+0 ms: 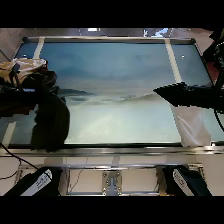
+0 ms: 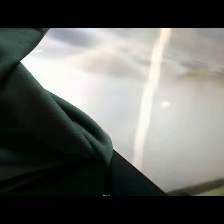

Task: Fold the shirts.

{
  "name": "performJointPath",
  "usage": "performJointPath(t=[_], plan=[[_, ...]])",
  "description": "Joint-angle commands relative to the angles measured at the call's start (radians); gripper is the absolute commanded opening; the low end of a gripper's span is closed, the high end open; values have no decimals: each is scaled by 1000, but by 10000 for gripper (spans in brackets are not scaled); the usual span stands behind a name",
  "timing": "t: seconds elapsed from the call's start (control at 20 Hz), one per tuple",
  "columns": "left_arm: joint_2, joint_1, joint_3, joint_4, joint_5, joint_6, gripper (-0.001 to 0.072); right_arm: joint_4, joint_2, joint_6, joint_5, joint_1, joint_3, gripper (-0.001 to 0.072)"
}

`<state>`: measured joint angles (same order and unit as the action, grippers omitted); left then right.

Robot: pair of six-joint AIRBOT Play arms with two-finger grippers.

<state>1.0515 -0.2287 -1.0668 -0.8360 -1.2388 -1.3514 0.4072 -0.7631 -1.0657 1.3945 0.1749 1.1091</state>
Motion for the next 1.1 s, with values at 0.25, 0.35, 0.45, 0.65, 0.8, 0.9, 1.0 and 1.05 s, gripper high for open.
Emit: performJointPath(t=[0.25,0.35,0.45,0.65,0.8,0.9,1.0,1.05], plan=[[0,622,5,143,307,85,380,-55,0,0,113,-1,277,462],[-4,626,5,31,422,84,718,10,0,0,114,-1,333,462],[-20,550,4,-102,441,55,718,163,0,-7,113,-1,378,444],[6,381,13,-461,230,-206,717,616,-15,-137,107,0,378,444],[77,352,74,-451,133,-205,707,603,-66,-183,105,-1,278,444],[140,377,122,-349,173,-192,706,496,-101,-183,90,-1,159,444],[200,411,128,-201,242,-130,706,433,-127,-182,37,-1,27,444],[224,431,128,-116,286,-92,707,428,-137,-182,13,-1,-29,444]])
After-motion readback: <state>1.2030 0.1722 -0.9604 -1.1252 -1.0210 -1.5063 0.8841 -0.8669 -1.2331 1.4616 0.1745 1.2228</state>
